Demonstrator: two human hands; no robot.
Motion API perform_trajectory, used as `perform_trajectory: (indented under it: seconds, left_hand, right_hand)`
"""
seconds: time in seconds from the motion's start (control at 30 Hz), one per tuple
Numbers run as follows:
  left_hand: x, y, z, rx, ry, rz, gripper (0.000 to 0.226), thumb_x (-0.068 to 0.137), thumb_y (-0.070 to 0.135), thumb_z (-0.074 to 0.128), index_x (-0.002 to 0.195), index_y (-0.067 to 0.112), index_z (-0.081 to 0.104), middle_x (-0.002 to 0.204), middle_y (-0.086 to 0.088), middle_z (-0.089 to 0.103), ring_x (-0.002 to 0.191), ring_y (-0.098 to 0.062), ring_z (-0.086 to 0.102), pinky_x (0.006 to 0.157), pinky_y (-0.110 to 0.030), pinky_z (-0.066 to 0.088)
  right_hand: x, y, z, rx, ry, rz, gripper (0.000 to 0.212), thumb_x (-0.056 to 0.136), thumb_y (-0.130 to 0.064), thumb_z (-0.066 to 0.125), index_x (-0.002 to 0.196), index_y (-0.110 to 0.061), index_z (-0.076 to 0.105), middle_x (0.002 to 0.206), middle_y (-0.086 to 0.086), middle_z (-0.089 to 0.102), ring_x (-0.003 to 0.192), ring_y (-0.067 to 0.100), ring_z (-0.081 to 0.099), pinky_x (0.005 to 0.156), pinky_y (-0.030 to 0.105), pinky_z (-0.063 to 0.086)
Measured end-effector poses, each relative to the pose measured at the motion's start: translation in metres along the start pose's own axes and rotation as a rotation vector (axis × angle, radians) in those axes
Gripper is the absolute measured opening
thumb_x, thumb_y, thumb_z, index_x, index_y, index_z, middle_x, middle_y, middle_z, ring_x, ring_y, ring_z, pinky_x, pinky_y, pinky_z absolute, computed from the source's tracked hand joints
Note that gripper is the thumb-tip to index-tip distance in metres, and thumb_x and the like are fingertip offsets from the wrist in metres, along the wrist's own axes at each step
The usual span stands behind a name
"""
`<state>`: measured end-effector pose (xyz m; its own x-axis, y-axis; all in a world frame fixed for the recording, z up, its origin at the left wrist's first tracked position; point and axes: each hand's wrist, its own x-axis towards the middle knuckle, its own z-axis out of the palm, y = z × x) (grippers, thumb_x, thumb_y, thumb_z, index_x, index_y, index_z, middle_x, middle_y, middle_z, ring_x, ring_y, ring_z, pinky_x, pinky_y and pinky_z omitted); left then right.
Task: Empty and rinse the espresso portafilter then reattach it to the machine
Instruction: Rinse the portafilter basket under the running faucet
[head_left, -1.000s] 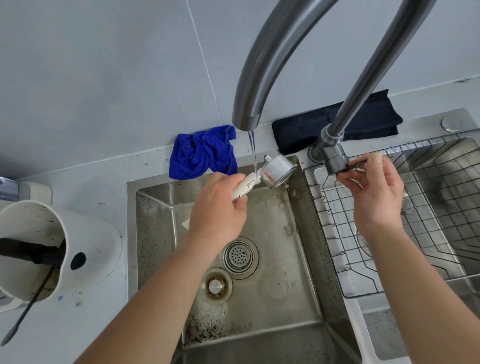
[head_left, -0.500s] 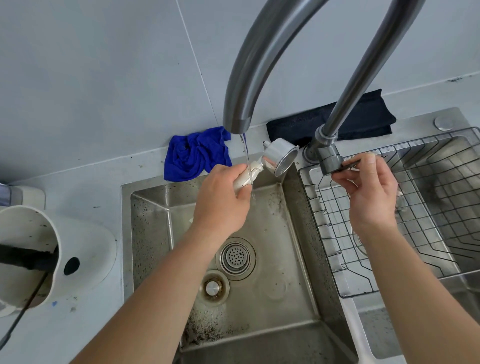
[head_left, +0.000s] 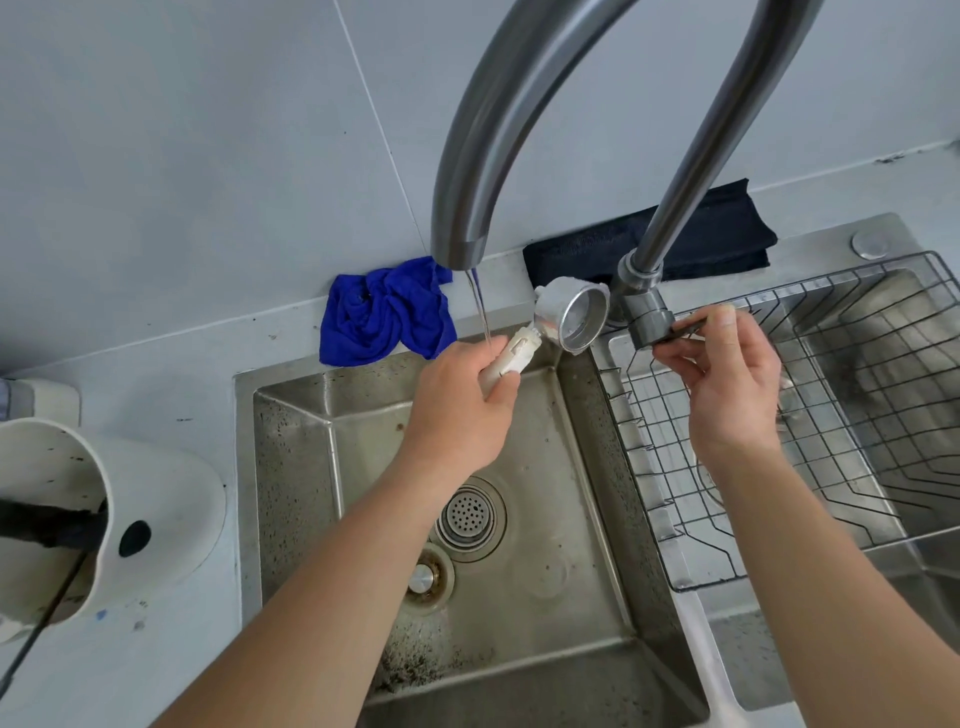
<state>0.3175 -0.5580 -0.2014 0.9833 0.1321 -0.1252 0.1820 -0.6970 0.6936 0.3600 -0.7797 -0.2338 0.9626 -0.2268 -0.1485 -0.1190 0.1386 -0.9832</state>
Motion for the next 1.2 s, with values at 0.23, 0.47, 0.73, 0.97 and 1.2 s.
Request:
perform_trajectory:
  seconds: [0.23, 0.47, 0.73, 0.97, 1.2]
  left_hand:
    - [-0.019, -0.02, -0.003, -0.217, -0.058, -0.098, 0.015, 0.09, 0.019, 0.053, 0.084, 0.014, 0.066, 0.066, -0.008, 0.058, 0.05, -0.01, 0.045, 0.047, -0.019, 0.035]
    - [-0.042, -0.035, -0.008, -0.368, -0.106, -0.279, 0.04, 0.091, 0.015, 0.053, 0.079, 0.05, 0.07, 0.08, -0.003, 0.068, 0.078, -0.031, 0.067, 0.068, -0.044, 0.058]
    - [-0.059, -0.05, -0.023, -0.34, -0.117, -0.329, 0.033, 0.089, 0.021, 0.063, 0.115, 0.04, 0.068, 0.086, 0.006, 0.073, 0.075, -0.017, 0.072, 0.067, -0.036, 0.061]
    - [-0.062, -0.054, -0.035, -0.327, -0.09, -0.31, 0.044, 0.069, 0.029, 0.082, 0.102, 0.051, 0.063, 0.089, 0.006, 0.071, 0.075, -0.015, 0.07, 0.072, -0.041, 0.06]
    - [-0.06, -0.051, -0.032, -0.416, -0.094, -0.35, 0.037, 0.081, 0.015, 0.076, 0.104, 0.042, 0.064, 0.087, 0.0, 0.074, 0.069, -0.019, 0.072, 0.057, -0.034, 0.061]
  right_hand:
    - [-0.002, -0.002, 0.002, -0.009, 0.011, -0.011, 0.027, 0.094, -0.044, 0.054, 0.074, -0.033, 0.068, 0.076, -0.009, 0.069, 0.072, 0.017, 0.067, 0.081, 0.031, 0.059]
    - [-0.001, -0.001, 0.0, -0.027, -0.003, -0.019, 0.028, 0.097, -0.042, 0.053, 0.077, -0.03, 0.068, 0.077, -0.009, 0.071, 0.073, 0.017, 0.069, 0.08, 0.031, 0.06]
    - [0.0, 0.001, -0.001, -0.031, -0.003, -0.01, 0.027, 0.099, -0.038, 0.052, 0.081, -0.024, 0.067, 0.08, -0.008, 0.071, 0.076, 0.019, 0.069, 0.083, 0.031, 0.059]
    - [0.0, 0.0, -0.001, -0.039, -0.004, -0.009, 0.028, 0.1, -0.036, 0.052, 0.079, -0.027, 0.068, 0.078, -0.01, 0.071, 0.074, 0.017, 0.069, 0.08, 0.029, 0.058]
    - [-0.001, -0.002, -0.003, -0.056, -0.017, -0.015, 0.028, 0.098, -0.041, 0.053, 0.078, -0.032, 0.07, 0.081, -0.009, 0.072, 0.077, 0.018, 0.07, 0.082, 0.029, 0.059]
